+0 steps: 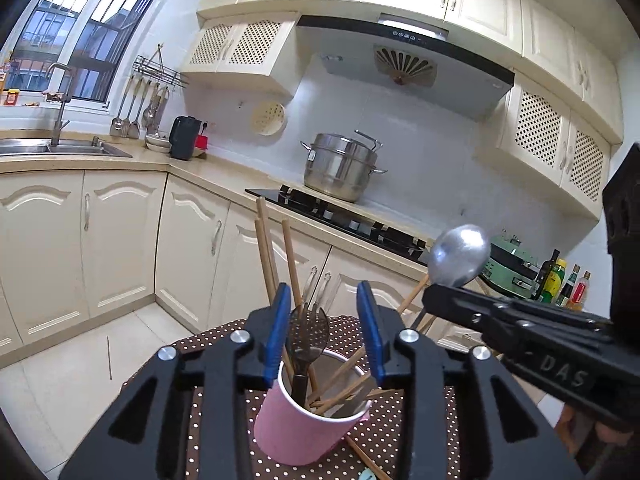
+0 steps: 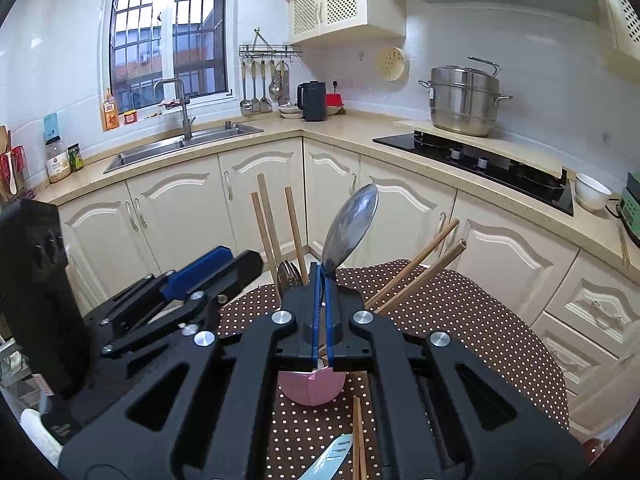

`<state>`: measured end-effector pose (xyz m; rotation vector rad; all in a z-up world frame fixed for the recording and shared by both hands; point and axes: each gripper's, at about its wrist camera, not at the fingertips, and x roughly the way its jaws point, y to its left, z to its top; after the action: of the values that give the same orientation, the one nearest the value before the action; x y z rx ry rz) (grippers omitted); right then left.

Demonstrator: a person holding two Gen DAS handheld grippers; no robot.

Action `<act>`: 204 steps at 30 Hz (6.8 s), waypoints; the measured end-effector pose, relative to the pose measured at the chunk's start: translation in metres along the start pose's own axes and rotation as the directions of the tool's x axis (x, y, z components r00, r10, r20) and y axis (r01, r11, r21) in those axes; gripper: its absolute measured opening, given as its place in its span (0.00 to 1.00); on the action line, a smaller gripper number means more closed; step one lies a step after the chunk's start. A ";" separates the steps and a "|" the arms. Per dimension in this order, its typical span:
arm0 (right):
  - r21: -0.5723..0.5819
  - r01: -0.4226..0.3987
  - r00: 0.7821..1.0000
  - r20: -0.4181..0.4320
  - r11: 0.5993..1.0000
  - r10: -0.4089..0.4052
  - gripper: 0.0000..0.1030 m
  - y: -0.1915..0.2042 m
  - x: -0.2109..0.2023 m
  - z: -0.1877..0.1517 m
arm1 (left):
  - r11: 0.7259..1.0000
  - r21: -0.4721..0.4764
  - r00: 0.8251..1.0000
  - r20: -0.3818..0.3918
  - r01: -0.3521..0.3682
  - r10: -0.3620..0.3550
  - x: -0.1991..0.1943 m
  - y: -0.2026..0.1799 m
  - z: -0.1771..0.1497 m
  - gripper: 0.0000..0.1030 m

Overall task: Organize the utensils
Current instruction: 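Lower the metal spoon into the pink cup and open the right tool, then close the left tool on the pale blue knife while the right tool reaches the chopstick, then close the right tool on the wooden chopstick's end, then lift the knife and chopstick upright and carry both above the pink cup, then lower the knife into the pink cup and open the left tool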

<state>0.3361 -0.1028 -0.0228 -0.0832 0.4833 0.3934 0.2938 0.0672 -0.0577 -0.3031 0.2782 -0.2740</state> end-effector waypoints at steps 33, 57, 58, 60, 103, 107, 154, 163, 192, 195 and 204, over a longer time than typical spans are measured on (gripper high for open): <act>0.031 0.085 0.996 0.025 0.996 -0.086 0.46 -0.018 -0.086 -0.027 | 0.996 0.091 0.969 -0.246 -0.011 0.033 -0.054 -0.055 -0.006 0.53; 0.170 0.117 0.943 -0.327 0.978 -0.056 0.54 -0.094 -0.057 -0.162 | 0.974 0.218 0.601 -0.770 -0.065 0.213 0.040 -0.074 -0.145 0.53; 0.173 0.118 0.941 -0.333 0.978 -0.055 0.54 -0.096 -0.056 -0.165 | 0.972 0.223 0.595 -0.773 -0.069 0.219 0.043 -0.075 -0.149 0.53; 0.183 0.114 0.938 -0.344 0.977 -0.045 0.54 -0.099 -0.054 -0.170 | 0.971 0.228 0.580 -0.782 -0.073 0.228 0.048 -0.077 -0.154 0.53; 0.010 0.010 0.781 -0.624 1.000 -0.001 0.24 -0.049 0.058 -0.148 | 0.958 0.123 0.614 -0.744 -0.261 0.263 0.023 0.004 -0.125 0.26; -0.004 0.000 0.759 -0.651 1.000 -0.003 0.23 -0.044 0.073 -0.147 | 0.958 0.119 0.610 -0.748 -0.263 0.260 0.028 0.009 -0.123 0.26; 0.179 -0.091 0.991 0.118 0.980 0.071 0.06 -0.042 -0.122 -0.093 | 0.997 0.077 0.917 -0.396 -0.028 0.057 -0.080 -0.065 -0.049 0.25; 0.131 -0.126 0.971 0.219 0.983 0.095 0.06 -0.014 -0.124 -0.074 | 0.991 0.132 0.956 -0.290 -0.003 0.042 -0.085 -0.080 -0.015 0.26; 0.244 -0.103 0.882 0.470 0.964 -0.024 0.06 -0.018 -0.014 -0.024 | 0.997 0.053 0.998 0.017 -0.058 0.057 0.010 -0.025 0.035 0.26; 0.225 -0.083 0.874 0.484 0.971 -0.037 0.06 -0.017 -0.008 -0.023 | 0.997 0.045 0.998 0.009 -0.058 0.058 0.018 -0.018 0.030 0.26; 0.228 -0.068 0.855 0.515 0.971 -0.061 0.06 -0.020 0.003 -0.023 | 0.998 0.055 0.999 -0.029 -0.039 0.041 0.027 -0.010 0.020 0.26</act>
<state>0.3366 -0.1242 -0.0449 0.2569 -0.0109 0.3413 0.3231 0.0550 -0.0428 -0.2391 0.3056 -0.2466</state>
